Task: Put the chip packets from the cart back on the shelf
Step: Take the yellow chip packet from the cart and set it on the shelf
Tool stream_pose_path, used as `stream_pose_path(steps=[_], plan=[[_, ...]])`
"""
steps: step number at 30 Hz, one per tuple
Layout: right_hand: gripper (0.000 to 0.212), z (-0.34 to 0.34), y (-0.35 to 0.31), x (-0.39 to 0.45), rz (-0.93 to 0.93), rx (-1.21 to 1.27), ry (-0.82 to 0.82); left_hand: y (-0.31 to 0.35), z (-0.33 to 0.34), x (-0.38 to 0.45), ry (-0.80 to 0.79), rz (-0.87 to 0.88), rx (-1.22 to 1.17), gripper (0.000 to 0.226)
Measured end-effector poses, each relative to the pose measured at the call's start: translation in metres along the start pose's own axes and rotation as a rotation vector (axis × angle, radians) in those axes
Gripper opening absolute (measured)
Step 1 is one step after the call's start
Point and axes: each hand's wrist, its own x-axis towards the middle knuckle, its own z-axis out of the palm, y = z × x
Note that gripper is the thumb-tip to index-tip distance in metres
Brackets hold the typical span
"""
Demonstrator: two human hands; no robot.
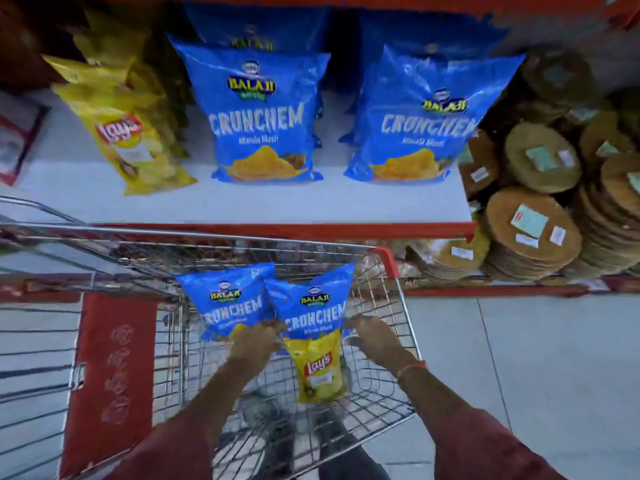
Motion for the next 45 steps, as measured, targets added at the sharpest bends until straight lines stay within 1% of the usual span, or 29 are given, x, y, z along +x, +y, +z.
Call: stream_pose_path(steps=[1,3,5,7,9,11,14,17,20,23,25,27,29,31,33,35,38,40,43,45], plan=[[0.037,0.007,-0.001,0.006,0.016,0.015,-0.03,0.0,0.006,0.007,-0.033,-0.008,0.045,0.04],[0.04,0.018,-0.005,0.013,0.012,0.058,-0.036,0.002,0.019,0.017,-0.074,-0.011,0.067,0.047],[0.043,0.031,-0.01,0.019,-0.015,0.048,-0.024,0.0,0.034,0.023,-0.116,-0.049,0.018,0.053],[0.044,0.043,-0.012,0.025,-0.039,0.031,-0.042,-0.005,0.047,0.027,-0.131,-0.093,-0.071,0.048],[0.042,0.049,-0.014,0.026,0.008,0.009,-0.05,-0.006,0.052,0.024,-0.109,-0.139,-0.109,0.033],[0.033,0.051,-0.016,0.021,0.062,0.04,-0.024,-0.008,0.054,0.016,-0.071,-0.105,-0.141,0.024],[0.024,0.047,-0.02,0.005,0.09,0.149,0.039,-0.014,0.054,-0.001,-0.008,-0.037,-0.247,0.02],[0.016,0.034,-0.028,-0.014,0.063,0.274,0.156,-0.019,0.039,-0.022,0.114,0.028,-0.325,0.015],[0.016,0.01,-0.046,-0.031,0.019,0.372,0.219,-0.023,0.009,-0.045,0.262,0.102,-0.434,0.013],[0.018,-0.023,-0.074,-0.046,-0.042,0.508,0.28,-0.029,-0.029,-0.065,0.442,0.126,-0.608,0.021],[0.025,-0.046,-0.096,-0.053,-0.087,0.605,0.338,-0.037,-0.056,-0.078,0.505,0.144,-0.727,0.023],[0.031,-0.073,-0.121,-0.059,-0.118,0.707,0.377,-0.041,-0.089,-0.092,0.588,0.173,-0.816,0.018],[0.032,-0.098,-0.145,-0.061,-0.193,0.792,0.394,-0.047,-0.118,-0.1,0.683,0.189,-0.862,0.013],[0.03,-0.125,-0.17,-0.063,-0.278,0.852,0.393,-0.054,-0.144,-0.103,0.744,0.179,-0.954,0.03],[0.024,-0.15,-0.194,-0.061,-0.364,0.876,0.423,-0.058,-0.172,-0.105,0.785,0.192,-1.049,0.031],[0.018,-0.175,-0.217,-0.054,-0.419,0.887,0.49,-0.062,-0.203,-0.108,0.857,0.243,-1.083,0.023],[0.018,-0.207,-0.25,-0.039,-0.475,0.904,0.554,-0.071,-0.247,-0.109,0.965,0.306,-1.116,0.021],[0.019,-0.226,-0.269,-0.028,-0.504,0.918,0.572,-0.08,-0.272,-0.104,1.019,0.311,-1.164,0.021],[0.016,-0.242,-0.293,-0.01,-0.522,0.88,0.607,-0.097,-0.298,-0.089,1.035,0.322,-1.214,0.013],[0.014,-0.245,-0.302,0.004,-0.51,0.861,0.638,-0.108,-0.309,-0.077,1.041,0.33,-1.207,0.016]])
